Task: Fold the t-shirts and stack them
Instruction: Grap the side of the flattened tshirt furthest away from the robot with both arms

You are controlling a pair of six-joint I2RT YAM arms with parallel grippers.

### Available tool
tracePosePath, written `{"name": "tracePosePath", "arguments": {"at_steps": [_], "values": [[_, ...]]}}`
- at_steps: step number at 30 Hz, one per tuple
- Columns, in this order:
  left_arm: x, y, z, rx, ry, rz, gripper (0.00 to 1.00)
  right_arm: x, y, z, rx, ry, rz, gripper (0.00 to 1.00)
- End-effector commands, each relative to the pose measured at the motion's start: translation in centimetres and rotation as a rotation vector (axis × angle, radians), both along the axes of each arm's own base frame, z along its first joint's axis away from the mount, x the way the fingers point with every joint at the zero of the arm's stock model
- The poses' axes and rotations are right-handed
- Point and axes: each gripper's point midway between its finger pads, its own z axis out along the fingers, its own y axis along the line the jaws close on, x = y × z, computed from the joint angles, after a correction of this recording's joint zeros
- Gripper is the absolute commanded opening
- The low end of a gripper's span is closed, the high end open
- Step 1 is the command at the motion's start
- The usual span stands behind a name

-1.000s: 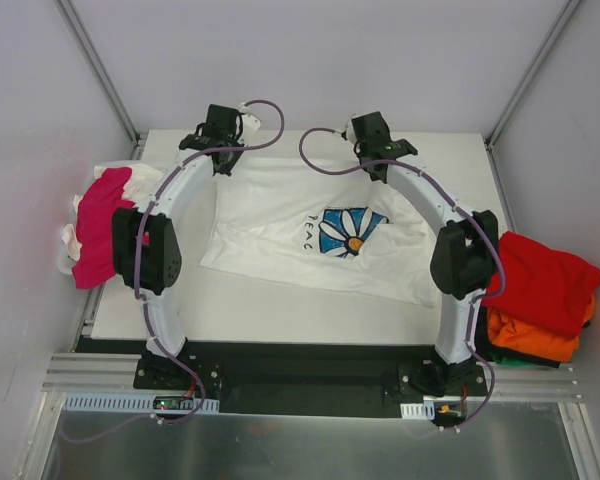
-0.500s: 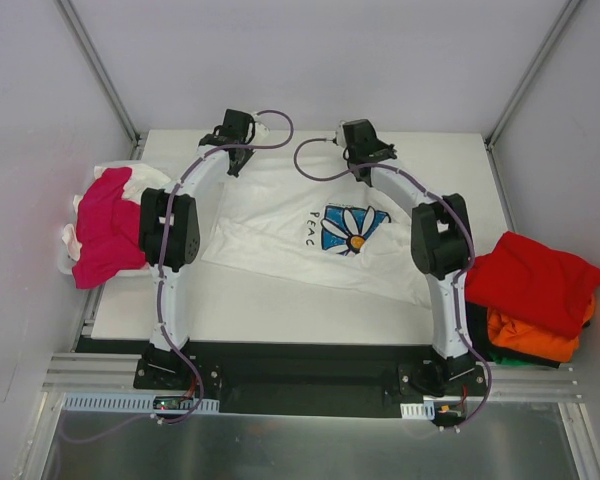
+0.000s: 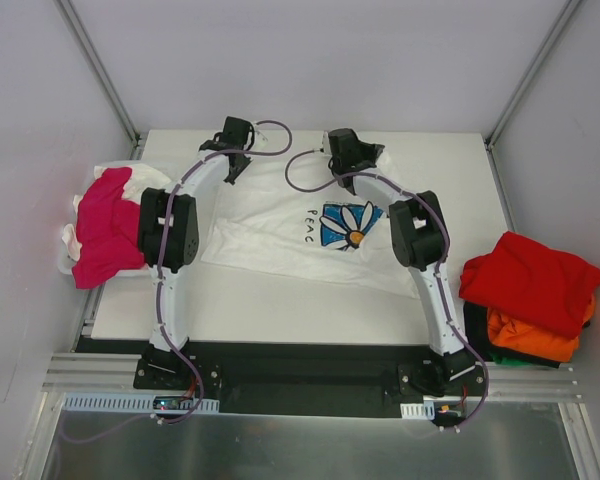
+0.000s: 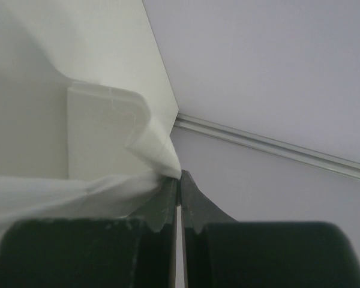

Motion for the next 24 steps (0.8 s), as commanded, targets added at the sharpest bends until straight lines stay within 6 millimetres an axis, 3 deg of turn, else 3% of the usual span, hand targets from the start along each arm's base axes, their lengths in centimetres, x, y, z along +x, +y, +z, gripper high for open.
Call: {"name": "tracePosePath", "arguments": {"at_steps": [1, 6, 14, 21, 23, 24], "values": [[-1.3, 4.1, 4.3, 0.095, -0.049, 0.079, 0.00, -0.3, -1.2, 2.2, -0.010, -0.082, -0.078, 0.01], [-1.5, 4.2, 4.5, 0.095, -0.047, 0.078, 0.00, -2.1, -0.3, -1.3, 0.144, 0.025, -0.062, 0.01], [-1.8, 4.1, 3.7, 0.087, -0.034, 0.084, 0.00, -4.5, 2.6, -4.2, 0.428, 0.190, -0.024, 0.02], [-2.0, 4.1, 3.5, 0.087, -0.027, 0.084, 0.00, -5.1, 4.6, -5.2, 0.577, 0.266, 0.000, 0.03], [-2.1, 4.1, 3.6, 0.083, -0.029, 0.085, 0.00, -5.3, 5.0, -5.3, 0.597, 0.279, 0.010, 0.05], [-2.1, 4.0, 3.5, 0.079, -0.028, 0.084, 0.00, -5.3, 5.1, -5.5, 0.599, 0.283, 0.011, 0.11]]}}
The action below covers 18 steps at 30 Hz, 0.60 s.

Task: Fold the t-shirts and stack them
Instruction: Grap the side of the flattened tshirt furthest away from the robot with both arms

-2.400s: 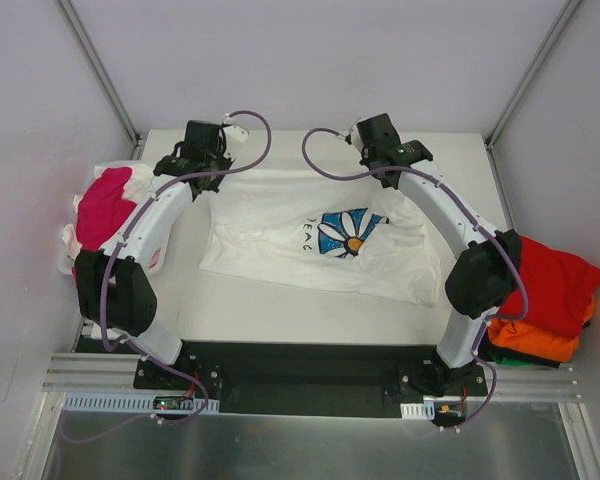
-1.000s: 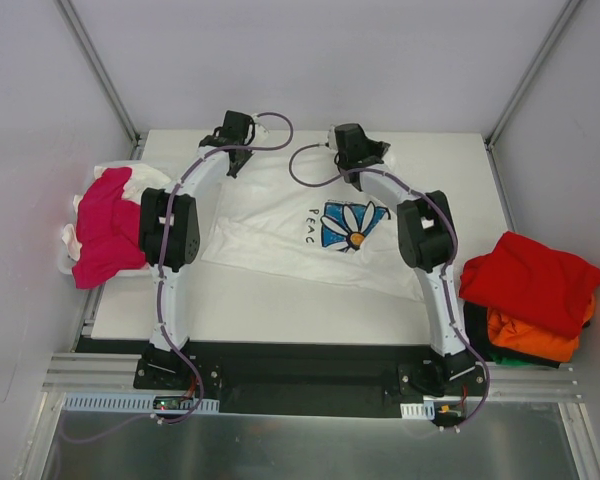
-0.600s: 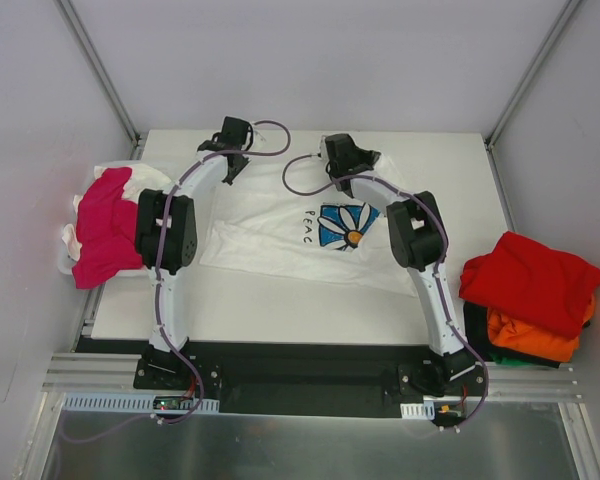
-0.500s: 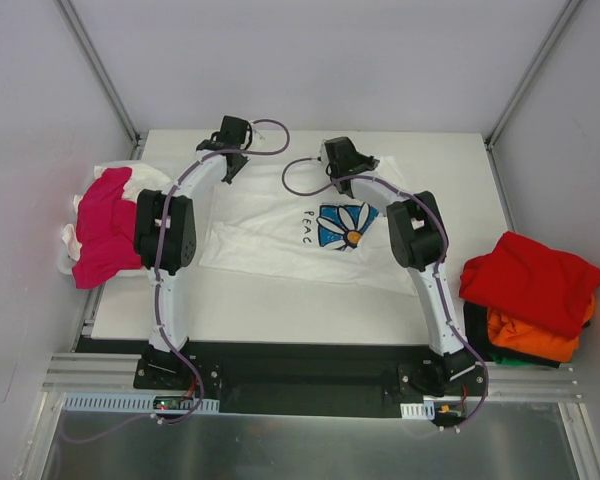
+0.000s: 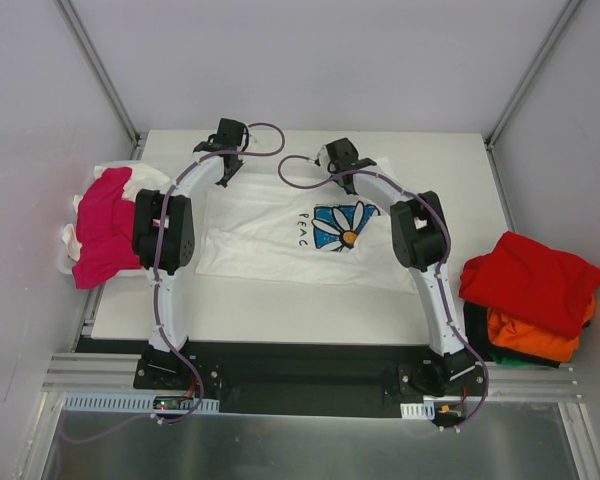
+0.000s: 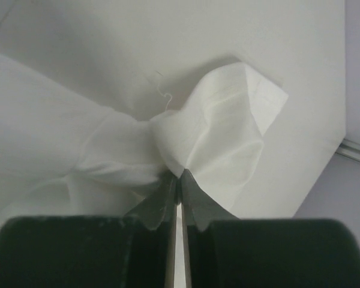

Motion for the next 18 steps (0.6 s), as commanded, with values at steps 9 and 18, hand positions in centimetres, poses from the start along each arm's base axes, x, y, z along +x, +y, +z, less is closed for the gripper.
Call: {"name": "tracePosePath", "arguments": {"at_steps": [9, 18], "values": [[-0.5, 1.4, 2.8, 0.018, -0.037, 0.037, 0.00, 1.3, -0.1, 6.1, 0.084, -0.129, -0.062, 0.70], [-0.4, 1.2, 2.1, 0.004, -0.031, 0.044, 0.00, 3.4, -0.9, 10.2, 0.167, -0.270, -0.143, 0.90]]}}
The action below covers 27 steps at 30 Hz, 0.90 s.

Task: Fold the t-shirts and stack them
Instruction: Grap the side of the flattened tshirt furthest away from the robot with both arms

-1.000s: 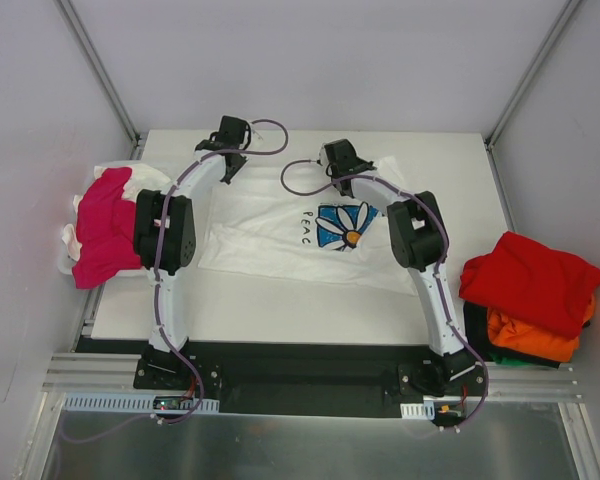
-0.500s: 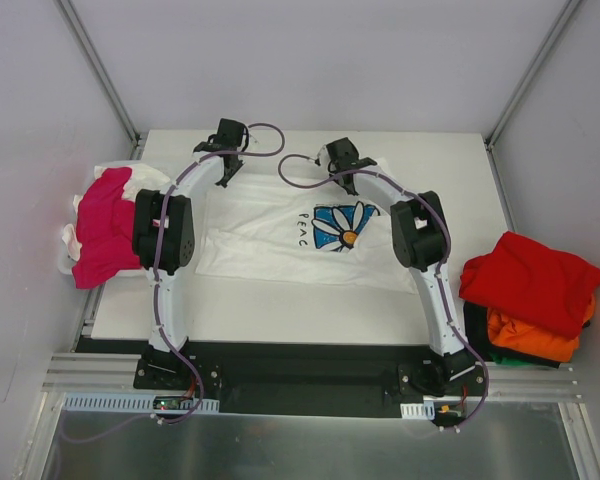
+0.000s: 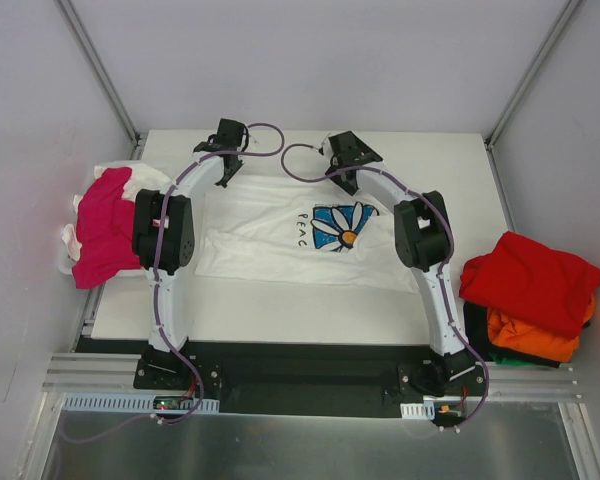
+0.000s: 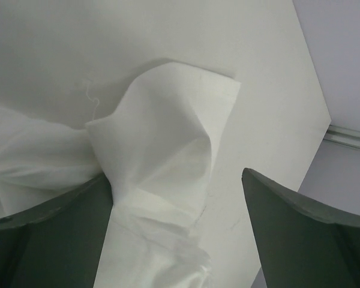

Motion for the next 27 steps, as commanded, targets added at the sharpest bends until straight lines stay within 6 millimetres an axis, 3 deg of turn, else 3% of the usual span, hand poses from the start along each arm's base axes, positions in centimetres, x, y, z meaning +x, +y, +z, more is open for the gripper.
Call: {"name": "tracePosePath", "arguments": {"at_steps": [1, 8, 11, 15, 19, 20, 27], "values": [[-0.3, 1.1, 2.1, 0.005, -0.031, 0.039, 0.00, 2.2, -0.4, 7.6, 0.146, -0.180, -0.083, 0.90], [-0.4, 1.0, 1.9, -0.012, -0.031, 0.050, 0.00, 2.5, -1.4, 8.5, 0.407, -0.166, -0.180, 0.92], [-0.3, 0.9, 1.8, -0.015, -0.032, 0.052, 0.00, 3.1, -2.4, 8.6, 0.484, -0.155, -0.236, 0.93], [-0.4, 1.1, 1.5, -0.006, -0.028, 0.057, 0.00, 3.8, -4.8, 7.3, 0.539, -0.133, -0.304, 0.94], [-0.3, 1.2, 1.5, 0.001, -0.029, 0.060, 0.00, 3.8, -4.1, 5.8, 0.683, -0.044, -0.276, 0.97], [-0.2, 1.2, 1.3, 0.001, -0.026, 0.060, 0.00, 4.1, -4.1, 6.2, 0.724, -0.038, -0.272, 1.00], [-0.2, 1.3, 1.1, 0.011, -0.023, 0.066, 0.00, 4.0, -3.0, 5.0, 0.792, 0.039, -0.230, 0.97]]}}
